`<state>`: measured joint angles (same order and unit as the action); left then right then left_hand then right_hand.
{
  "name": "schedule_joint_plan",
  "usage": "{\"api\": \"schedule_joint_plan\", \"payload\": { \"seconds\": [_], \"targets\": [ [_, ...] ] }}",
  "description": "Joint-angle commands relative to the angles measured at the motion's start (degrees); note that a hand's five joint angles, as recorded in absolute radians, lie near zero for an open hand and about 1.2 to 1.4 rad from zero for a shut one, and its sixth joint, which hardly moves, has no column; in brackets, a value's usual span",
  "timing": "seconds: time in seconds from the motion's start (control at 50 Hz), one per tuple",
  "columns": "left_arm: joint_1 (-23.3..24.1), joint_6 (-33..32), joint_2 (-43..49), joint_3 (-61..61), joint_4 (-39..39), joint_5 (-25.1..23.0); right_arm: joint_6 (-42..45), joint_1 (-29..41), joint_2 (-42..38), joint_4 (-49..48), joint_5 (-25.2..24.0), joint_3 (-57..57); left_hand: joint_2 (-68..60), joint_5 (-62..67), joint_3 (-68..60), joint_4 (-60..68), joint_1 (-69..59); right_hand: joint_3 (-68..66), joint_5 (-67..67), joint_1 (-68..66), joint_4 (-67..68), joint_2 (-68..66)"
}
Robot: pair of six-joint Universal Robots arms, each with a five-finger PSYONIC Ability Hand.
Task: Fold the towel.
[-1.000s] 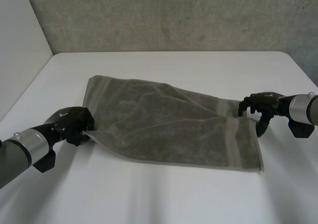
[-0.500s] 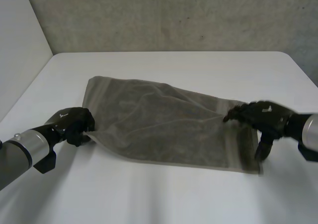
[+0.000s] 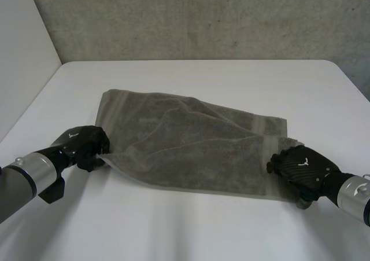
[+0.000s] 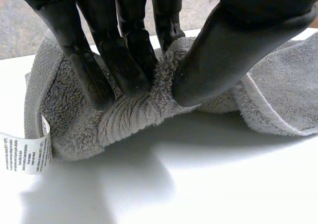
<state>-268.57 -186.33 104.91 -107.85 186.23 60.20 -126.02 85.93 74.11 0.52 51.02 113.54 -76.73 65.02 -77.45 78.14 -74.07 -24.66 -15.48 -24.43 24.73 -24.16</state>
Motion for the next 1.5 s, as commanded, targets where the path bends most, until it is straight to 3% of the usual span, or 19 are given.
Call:
{"api": "schedule_joint_plan", "payload": {
  "seconds": [0.02,0.2,0.3,0.4,0.8,1.04,1.3,1.5],
  "targets": [
    [-0.1,0.0,0.1,-0.1,0.0,0.0,2.2,0.4,-2.3,-1.1,1.0,-0.1,-3.3,5.0,-2.6,1.9,-5.9,-1.2,-0.4,-1.5,1.2,-1.7],
    [-0.1,0.0,0.2,-0.2,0.0,0.0,2.1,0.5,-3.3,-2.9,1.2,0.0,-3.3,5.0,-2.6,1.9,-5.9,-3.6,-2.8,-3.8,3.5,-4.1],
    [-0.1,0.0,0.2,-0.3,0.0,0.0,1.5,0.7,-3.7,-3.0,1.2,-0.4,-3.3,5.0,-2.6,1.9,-5.9,-17.8,-17.0,-18.1,17.8,-18.3],
    [-0.1,0.0,0.2,-0.3,0.0,0.0,1.3,0.7,-3.7,-3.1,1.2,-0.7,-3.3,5.0,-2.6,1.9,-5.9,-23.9,-23.1,-24.2,23.9,-24.4],
    [-0.1,0.0,0.3,-0.3,0.0,0.0,0.0,0.6,-4.6,-5.0,1.4,-0.8,-3.3,5.0,-2.6,1.9,-5.9,-22.6,-21.8,-22.8,22.5,-23.1],
    [0.0,0.0,0.3,-0.4,0.0,0.1,0.2,-0.1,-2.8,-1.7,2.2,-0.7,-3.3,5.0,-2.6,1.9,-5.9,-9.3,-8.5,-9.5,9.2,-9.8],
    [0.0,0.0,0.2,-1.1,0.0,0.0,10.6,-2.3,-1.3,4.9,-0.3,0.8,-3.3,5.0,-2.6,1.9,-5.9,-10.3,-9.5,-10.5,10.2,-10.8],
    [0.0,0.0,0.2,-1.1,0.0,0.0,11.5,-2.6,-3.2,4.1,-0.4,0.5,-3.3,5.0,-2.6,1.9,-5.9,-11.7,-10.8,-11.9,11.6,-12.2]
  ]
}}
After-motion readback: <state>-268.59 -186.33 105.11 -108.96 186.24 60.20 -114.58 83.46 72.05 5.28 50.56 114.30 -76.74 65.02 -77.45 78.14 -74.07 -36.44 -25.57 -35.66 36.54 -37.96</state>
